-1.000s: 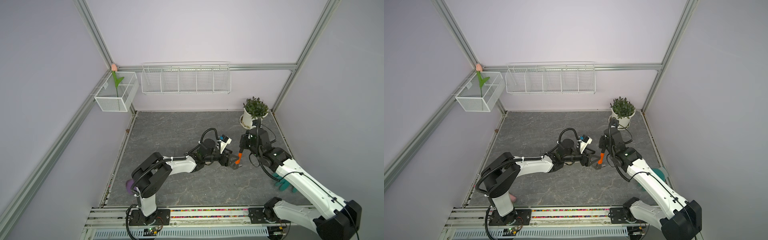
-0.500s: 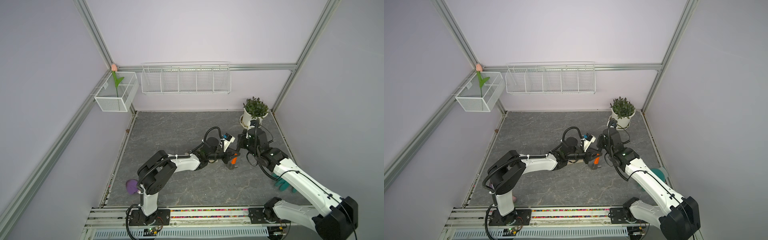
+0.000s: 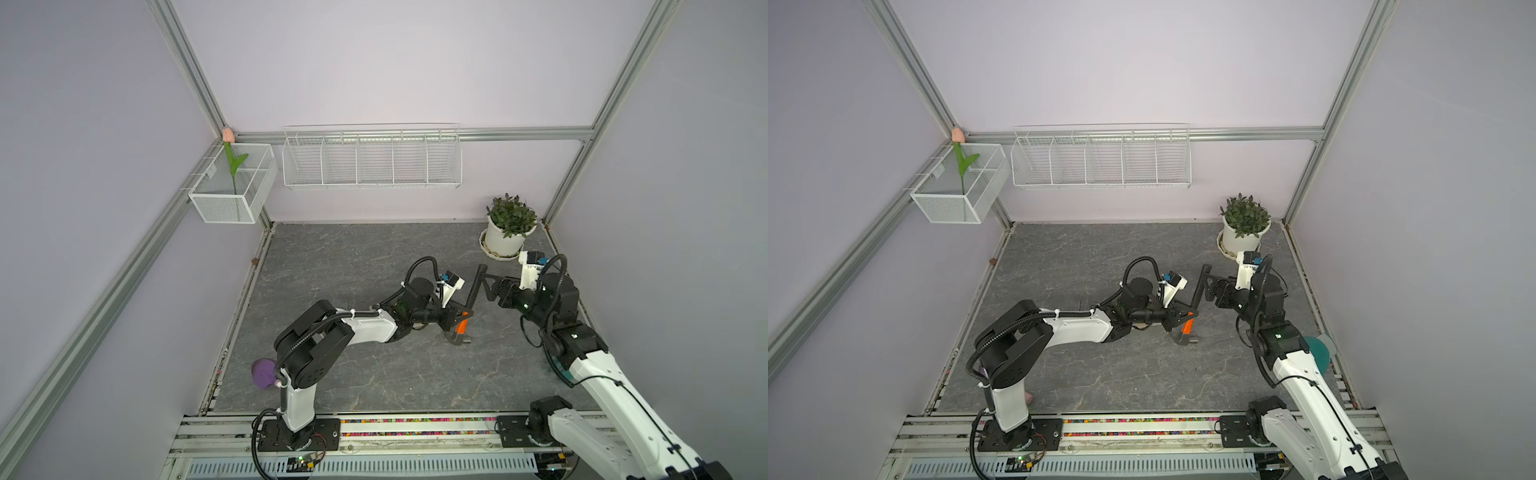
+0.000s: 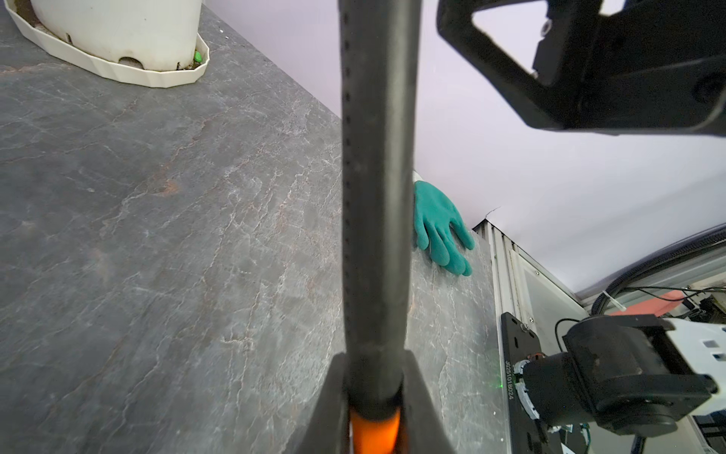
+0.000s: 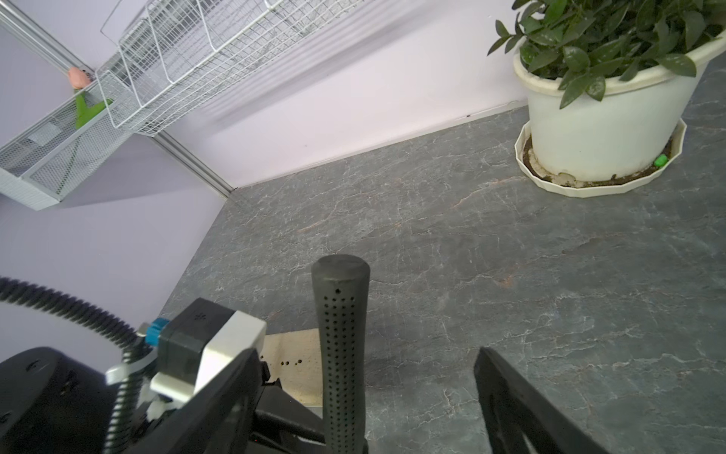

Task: Use a claw hammer to pull out a nail
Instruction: Adjust the hammer.

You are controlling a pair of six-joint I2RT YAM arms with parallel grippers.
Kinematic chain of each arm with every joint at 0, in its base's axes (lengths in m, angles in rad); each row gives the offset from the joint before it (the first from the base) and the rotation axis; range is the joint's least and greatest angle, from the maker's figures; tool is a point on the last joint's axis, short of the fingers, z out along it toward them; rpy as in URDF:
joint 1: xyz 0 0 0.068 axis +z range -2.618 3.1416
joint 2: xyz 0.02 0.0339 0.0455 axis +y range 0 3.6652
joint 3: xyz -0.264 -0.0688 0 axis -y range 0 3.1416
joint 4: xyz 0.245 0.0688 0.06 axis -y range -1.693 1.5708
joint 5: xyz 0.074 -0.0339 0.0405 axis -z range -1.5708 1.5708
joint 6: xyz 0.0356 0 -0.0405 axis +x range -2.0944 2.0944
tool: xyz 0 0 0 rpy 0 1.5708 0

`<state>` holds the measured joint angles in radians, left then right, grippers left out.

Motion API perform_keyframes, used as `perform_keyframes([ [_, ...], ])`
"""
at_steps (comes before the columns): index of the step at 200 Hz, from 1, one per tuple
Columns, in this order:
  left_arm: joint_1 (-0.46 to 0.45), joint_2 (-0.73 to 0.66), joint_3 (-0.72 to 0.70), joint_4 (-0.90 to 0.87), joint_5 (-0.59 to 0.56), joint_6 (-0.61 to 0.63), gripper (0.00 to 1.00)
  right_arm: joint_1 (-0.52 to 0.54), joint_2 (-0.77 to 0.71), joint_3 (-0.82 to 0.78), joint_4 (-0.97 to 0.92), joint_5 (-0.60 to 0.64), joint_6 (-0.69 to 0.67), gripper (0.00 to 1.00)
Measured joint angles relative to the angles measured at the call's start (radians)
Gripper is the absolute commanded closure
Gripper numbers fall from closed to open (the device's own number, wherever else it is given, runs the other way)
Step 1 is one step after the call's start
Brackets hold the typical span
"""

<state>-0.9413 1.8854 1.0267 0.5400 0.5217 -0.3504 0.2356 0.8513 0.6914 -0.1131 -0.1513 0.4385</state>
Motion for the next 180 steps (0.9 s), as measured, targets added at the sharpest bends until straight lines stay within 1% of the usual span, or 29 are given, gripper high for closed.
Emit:
perform_keyframes([
  [25, 0.0, -0.005, 0.0, 0.001, 0.01, -0.003, 1.0, -0.002, 0.008, 0.0, -0.001, -0.041, -0.009, 0.16],
  [45, 0.0, -0.005, 0.0, 0.001, 0.024, -0.009, 1.0, -0.002, 0.048, 0.003, 0.011, -0.075, -0.008, 0.17],
  [74, 0.0, -0.005, 0.0, 0.005, 0.037, -0.016, 1.0, -0.002, 0.143, 0.028, 0.032, -0.109, -0.002, 0.26],
  [112, 0.0, -0.005, 0.0, 0.005, 0.036, -0.016, 1.0, 0.005, 0.222, 0.067, 0.045, -0.097, 0.01, 0.35],
  [129, 0.0, -0.005, 0.001, 0.004, 0.033, -0.018, 1.0, 0.014, 0.261, 0.089, 0.057, -0.092, 0.014, 0.35],
  [161, 0.0, -0.005, 0.004, 0.004, 0.025, -0.035, 1.0, 0.042, 0.32, 0.1, 0.069, -0.047, 0.018, 0.35],
  [180, 0.0, -0.005, 0.011, 0.0, 0.023, -0.039, 1.0, 0.055, 0.341, 0.1, 0.069, -0.021, 0.019, 0.39],
])
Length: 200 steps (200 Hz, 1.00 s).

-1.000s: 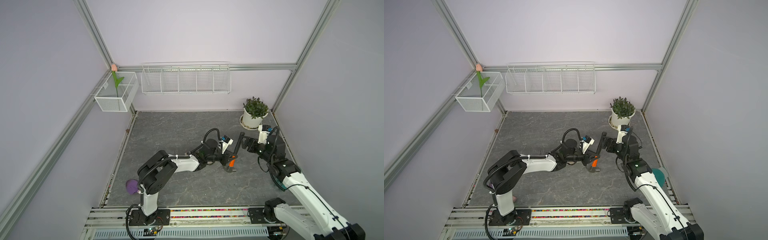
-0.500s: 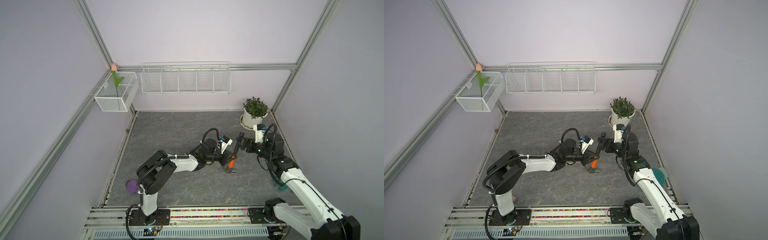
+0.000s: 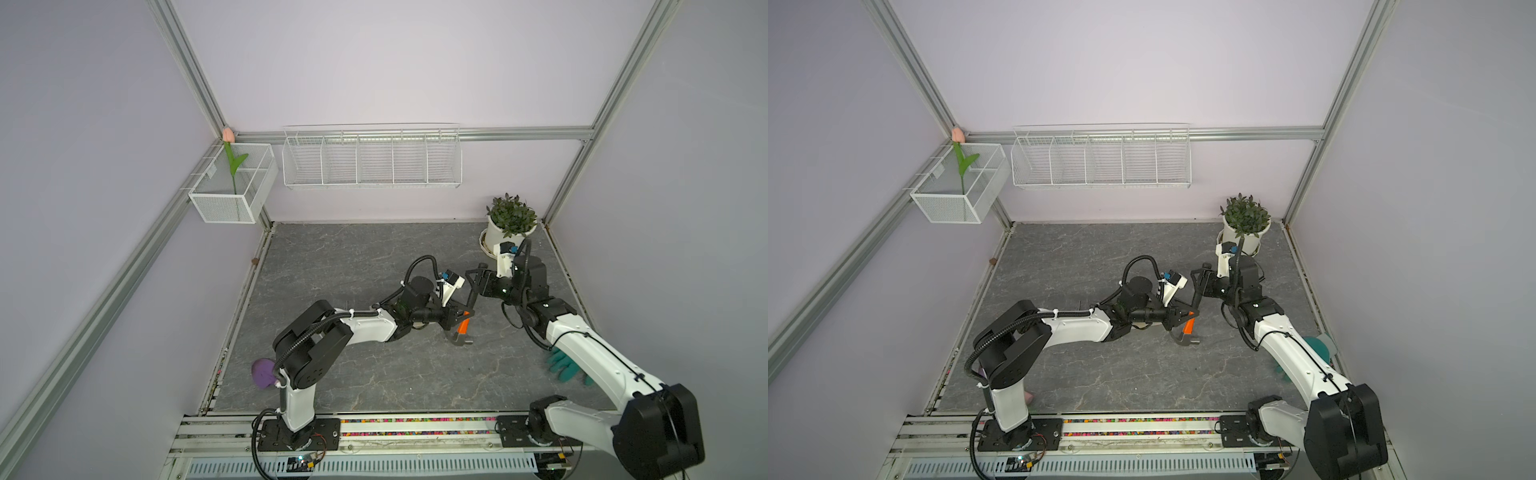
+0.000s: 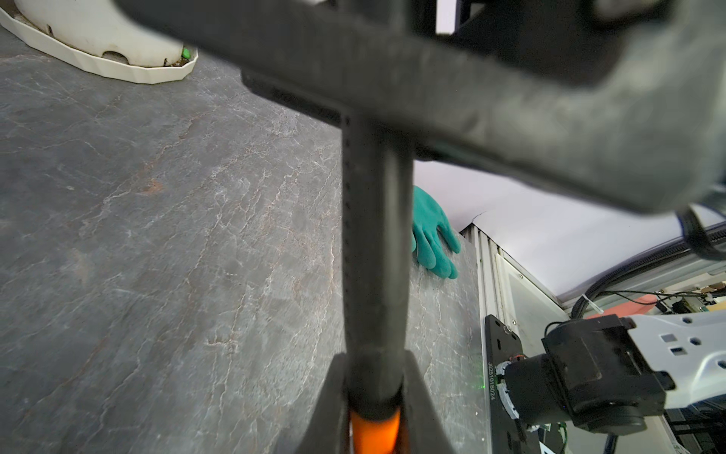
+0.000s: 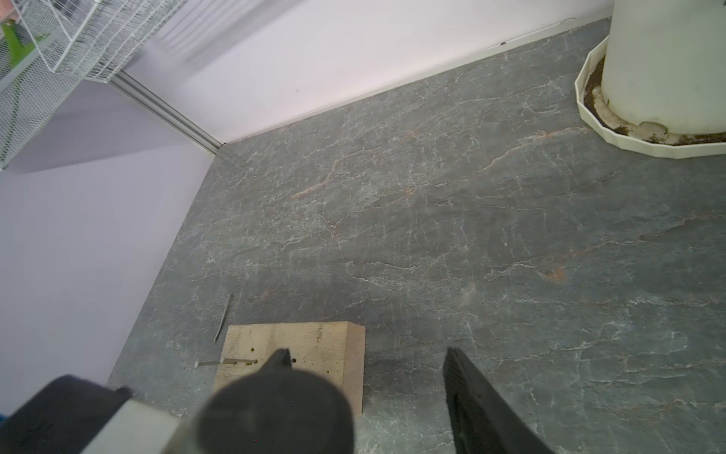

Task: Use a claw hammer to pull out a nail
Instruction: Adjust the hammer.

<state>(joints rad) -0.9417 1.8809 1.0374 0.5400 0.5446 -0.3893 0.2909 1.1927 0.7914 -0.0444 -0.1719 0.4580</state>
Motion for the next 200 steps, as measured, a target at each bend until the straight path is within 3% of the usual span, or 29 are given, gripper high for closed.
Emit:
perform_keyframes([
  [25, 0.0, 0.0, 0.006, -0.002, -0.002, -0.007, 1.0, 0.014, 0.014, 0.01, 0.002, 0.027, 0.002, 0.42],
  [174, -0.001, 0.008, 0.014, -0.006, -0.003, -0.018, 1.0, 0.045, 0.074, 0.059, 0.02, 0.101, 0.006, 0.4],
  [200, -0.001, 0.008, 0.013, -0.008, -0.005, -0.017, 1.0, 0.046, 0.074, 0.061, 0.02, 0.104, 0.004, 0.51],
])
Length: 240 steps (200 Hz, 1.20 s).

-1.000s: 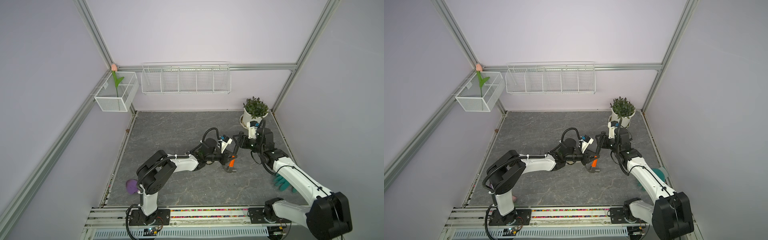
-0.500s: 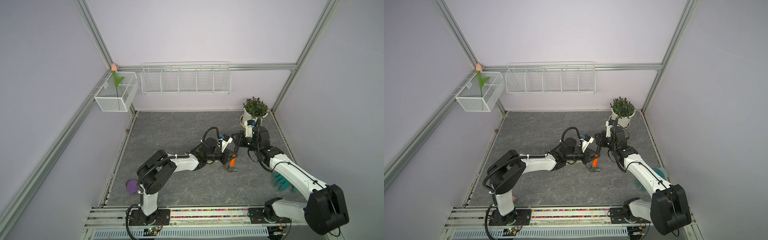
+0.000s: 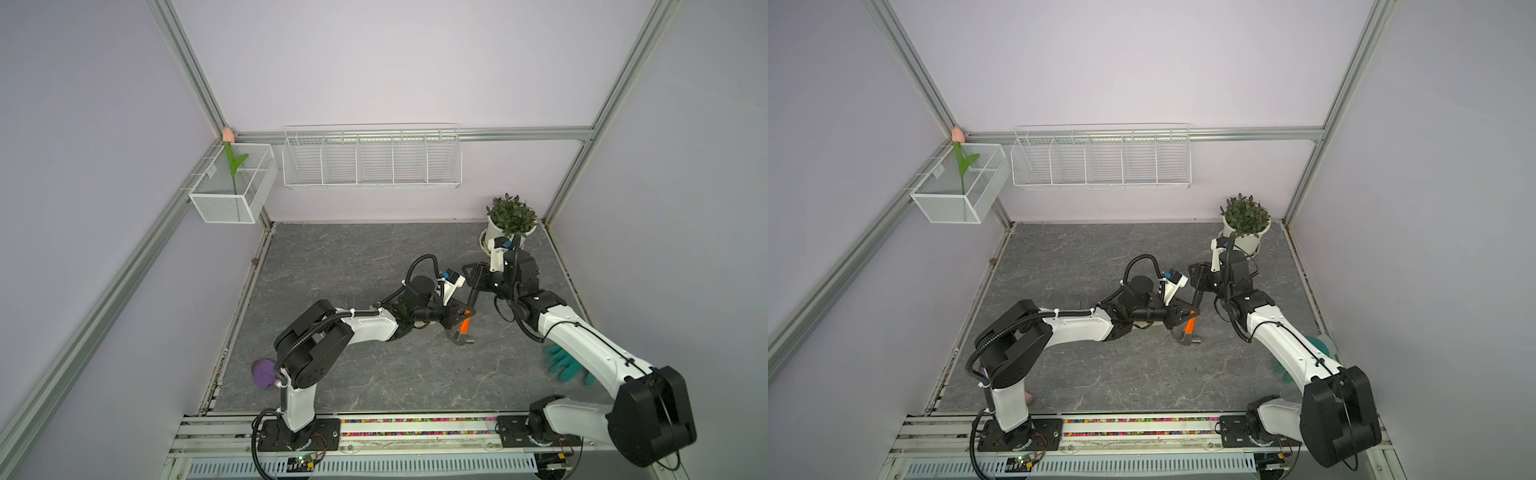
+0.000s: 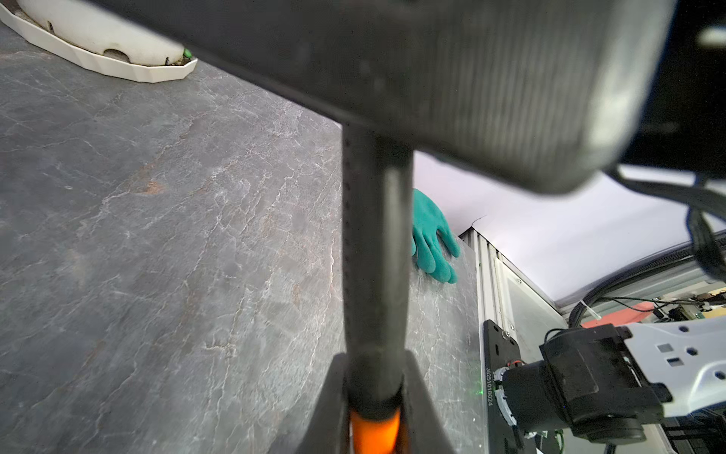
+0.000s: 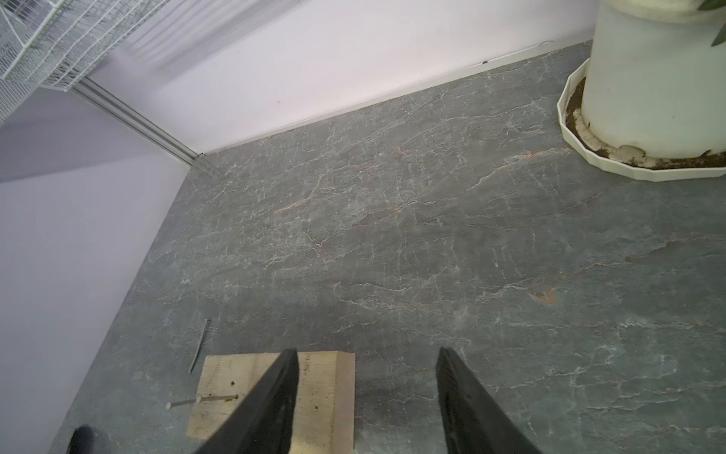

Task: Use a claw hammer to pull out a nail
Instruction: Adjust the hammer, then remove the nail from the mounting plate.

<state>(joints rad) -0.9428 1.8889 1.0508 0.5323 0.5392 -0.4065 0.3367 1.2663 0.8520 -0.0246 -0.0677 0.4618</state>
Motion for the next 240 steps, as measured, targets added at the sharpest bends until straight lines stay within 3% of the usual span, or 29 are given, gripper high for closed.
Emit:
perform_keyframes([
  [46, 0.0, 0.0, 0.0, -0.018, -0.005, 0.014, 1.0, 0.022, 0.0, 0.001, 0.0, 0.001, 0.006, 0.93],
  [63, 0.0, 0.0, 0.0, -0.019, -0.009, 0.018, 1.0, 0.027, 0.0, 0.001, 0.001, 0.01, 0.005, 0.93],
  [72, 0.0, 0.0, 0.0, -0.017, -0.008, 0.016, 0.84, 0.034, 0.0, -0.001, 0.009, 0.018, 0.003, 0.93],
  [88, 0.002, -0.001, -0.011, 0.004, -0.007, 0.0, 0.68, 0.055, -0.007, -0.023, 0.056, 0.035, -0.01, 0.93],
  [107, 0.014, -0.021, -0.053, 0.055, -0.007, -0.038, 0.55, 0.108, -0.047, -0.068, 0.075, 0.077, -0.04, 0.93],
  [144, 0.072, -0.141, -0.169, 0.127, -0.013, -0.104, 0.51, 0.218, -0.131, -0.105, 0.092, 0.232, -0.115, 0.93],
  [182, 0.141, -0.356, -0.322, 0.146, -0.064, -0.14, 0.5, 0.307, -0.166, -0.097, 0.161, 0.402, -0.216, 0.93],
  [240, 0.274, -0.754, -0.528, -0.092, -0.351, -0.158, 0.51, 0.427, -0.01, 0.082, 0.183, 0.528, -0.381, 0.93],
])
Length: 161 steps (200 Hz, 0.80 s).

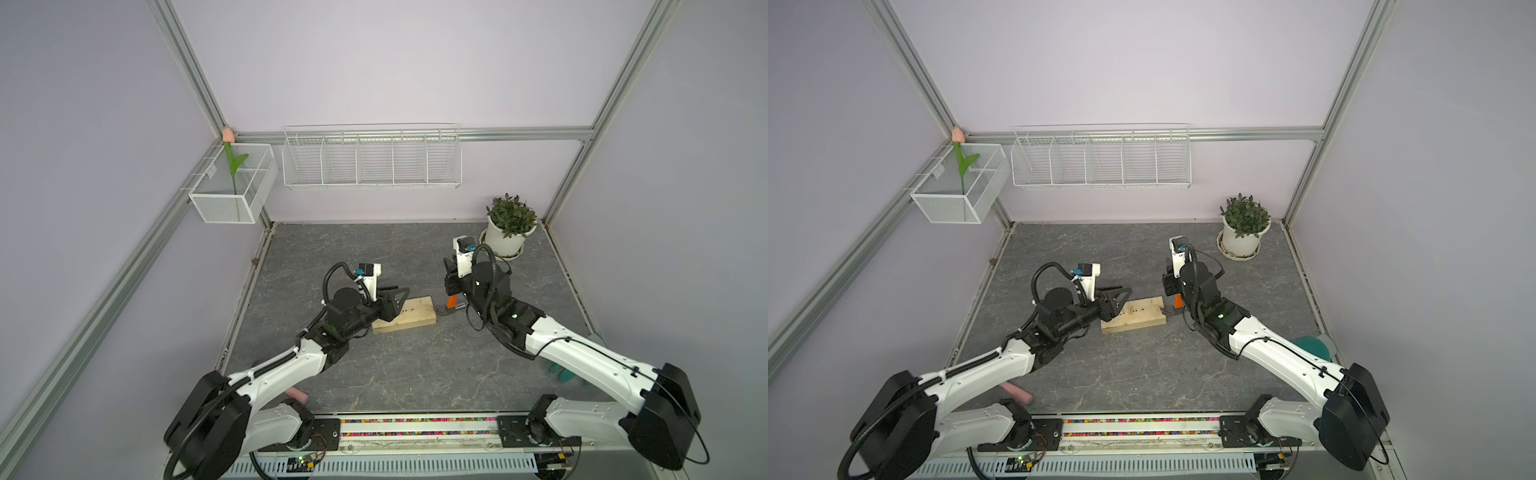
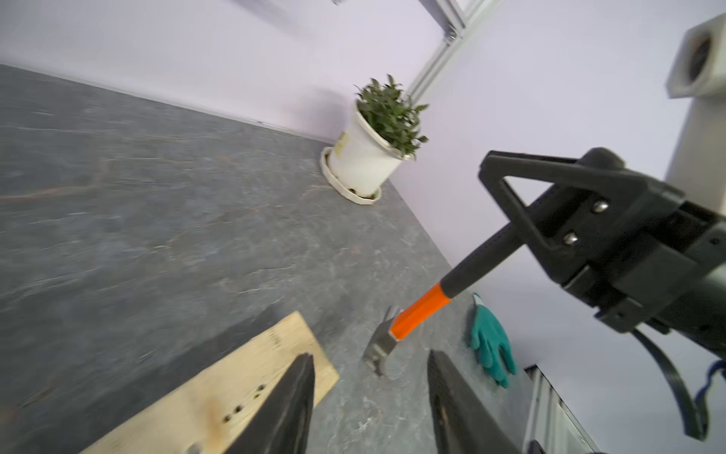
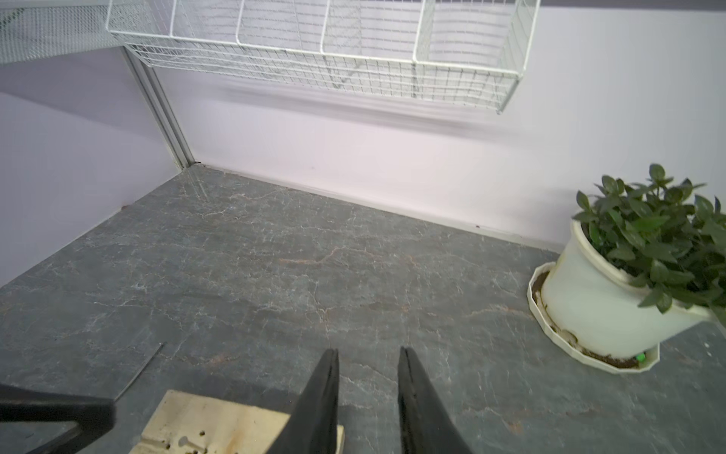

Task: Use a claw hammer to pull out a nail
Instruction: Remove the nail from the mounting plate.

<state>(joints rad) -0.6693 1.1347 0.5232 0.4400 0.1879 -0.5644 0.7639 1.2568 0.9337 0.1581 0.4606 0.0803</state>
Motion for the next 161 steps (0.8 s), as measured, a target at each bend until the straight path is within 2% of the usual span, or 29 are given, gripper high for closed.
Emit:
perform_keyframes([
  [30, 0.099, -0.116, -0.048, -0.134, -0.097, -0.018, 0.59, 0.055, 0.077, 0.096, 0.008, 0.042, -0.06, 0.93],
  [66, 0.212, -0.087, -0.146, -0.193, -0.135, -0.069, 0.6, 0.15, 0.193, 0.209, 0.023, 0.123, -0.145, 0.93],
  [103, 0.286, 0.012, -0.225, -0.174, -0.085, -0.116, 0.5, 0.232, 0.313, 0.287, 0.027, 0.196, -0.204, 0.93],
  [117, 0.29, 0.048, -0.225, -0.142, -0.057, -0.117, 0.51, 0.256, 0.355, 0.311, 0.027, 0.225, -0.225, 0.93],
  [132, 0.29, 0.085, -0.224, -0.1, -0.027, -0.12, 0.56, 0.278, 0.397, 0.333, 0.027, 0.249, -0.241, 0.93],
  [161, 0.292, 0.157, -0.22, -0.03, 0.028, -0.132, 0.56, 0.311, 0.463, 0.369, 0.027, 0.299, -0.266, 0.93],
])
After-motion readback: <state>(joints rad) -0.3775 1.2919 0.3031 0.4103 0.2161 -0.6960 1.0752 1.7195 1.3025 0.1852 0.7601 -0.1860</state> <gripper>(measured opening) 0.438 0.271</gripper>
